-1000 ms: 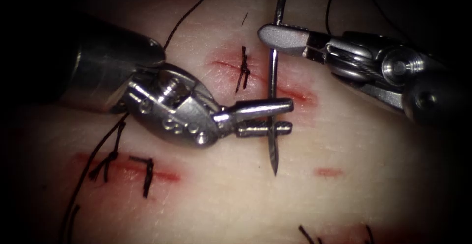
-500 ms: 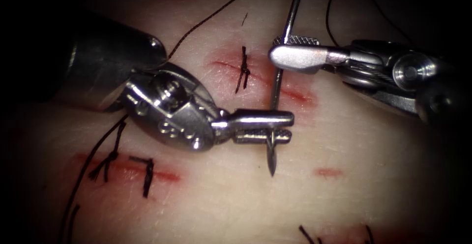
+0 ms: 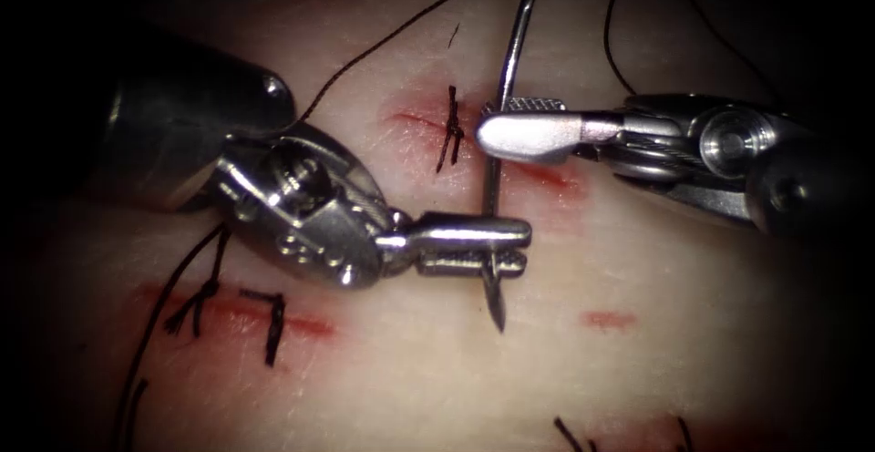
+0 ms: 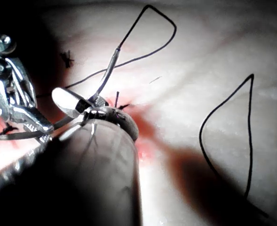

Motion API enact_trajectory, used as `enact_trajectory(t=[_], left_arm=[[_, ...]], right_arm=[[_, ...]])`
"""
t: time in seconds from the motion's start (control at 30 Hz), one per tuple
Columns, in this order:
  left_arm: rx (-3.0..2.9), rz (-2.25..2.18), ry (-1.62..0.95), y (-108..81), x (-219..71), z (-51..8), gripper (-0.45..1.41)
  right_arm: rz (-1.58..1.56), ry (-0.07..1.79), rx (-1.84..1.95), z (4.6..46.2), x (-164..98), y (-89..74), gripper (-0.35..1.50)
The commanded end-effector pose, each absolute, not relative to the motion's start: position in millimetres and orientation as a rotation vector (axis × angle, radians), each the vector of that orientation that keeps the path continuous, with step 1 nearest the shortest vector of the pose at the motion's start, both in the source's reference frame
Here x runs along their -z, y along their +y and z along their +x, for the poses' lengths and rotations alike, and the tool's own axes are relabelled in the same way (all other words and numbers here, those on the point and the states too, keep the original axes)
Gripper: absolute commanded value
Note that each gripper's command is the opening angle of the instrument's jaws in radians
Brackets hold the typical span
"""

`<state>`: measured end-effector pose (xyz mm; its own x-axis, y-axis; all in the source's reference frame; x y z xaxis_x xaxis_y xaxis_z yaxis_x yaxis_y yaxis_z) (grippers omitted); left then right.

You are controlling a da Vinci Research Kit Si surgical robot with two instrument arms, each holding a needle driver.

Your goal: Wound Closure

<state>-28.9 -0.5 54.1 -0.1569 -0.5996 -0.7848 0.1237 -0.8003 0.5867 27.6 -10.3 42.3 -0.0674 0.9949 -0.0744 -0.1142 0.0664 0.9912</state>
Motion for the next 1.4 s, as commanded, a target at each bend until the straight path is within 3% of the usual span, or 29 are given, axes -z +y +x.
enact_trajectory(t=[0.03, 0.33, 0.67, 0.93, 0.97, 1.0, 1.2, 1.23, 1.27, 1.3, 1.33, 1.37, 1.4], left_arm=[[1.997, 1.636, -0.543, -0.5, -54.3, -29.5, -0.45], [1.990, 1.636, -0.546, -0.4, -53.6, -29.5, -0.45], [1.985, 1.631, -0.551, -0.6, -53.7, -29.6, -0.45], [1.985, 1.630, -0.552, -0.6, -53.7, -29.7, -0.45], [1.985, 1.630, -0.552, -0.6, -53.7, -29.7, -0.45], [1.985, 1.629, -0.553, -0.7, -53.8, -29.8, -0.45], [1.985, 1.629, -0.554, -0.7, -53.8, -29.9, -0.45], [1.985, 1.629, -0.554, -0.7, -53.8, -29.9, -0.40], [1.997, 1.640, -0.541, -0.6, -53.8, -29.9, 0.24], [2.014, 1.655, -0.524, -0.6, -53.8, -30.0, 0.66], [2.074, 1.709, -0.458, -0.5, -53.9, -30.2, 0.96], [2.112, 1.738, -0.414, -0.4, -53.9, -30.3, 1.08], [2.132, 1.764, -0.388, -0.4, -54.0, -30.4, 1.08]], right_arm=[[1.042, 1.209, -1.263, 28.4, -42.8, -9.9, 0.74], [1.096, 1.265, -1.308, 27.7, -42.9, -9.4, 0.69], [1.189, 1.298, -1.370, 27.6, -43.7, -9.3, 0.46], [1.200, 1.297, -1.370, 28.5, -43.9, -9.6, 0.41], [1.200, 1.297, -1.370, 28.5, -43.9, -9.6, 0.17], [1.195, 1.298, -1.377, 28.6, -43.9, -9.6, -0.35], [1.128, 1.273, -1.443, 28.7, -44.3, -9.4, -0.35], [1.120, 1.273, -1.451, 28.6, -44.3, -9.3, -0.35], [1.111, 1.273, -1.459, 28.4, -44.5, -9.1, -0.35], [1.097, 1.280, -1.446, 28.2, -44.5, -9.0, -0.35], [1.080, 1.288, -1.427, 27.9, -44.7, -8.8, -0.35], [1.059, 1.297, -1.411, 27.7, -44.7, -8.7, -0.35], [1.028, 1.307, -1.396, 27.4, -44.9, -8.5, -0.35]])
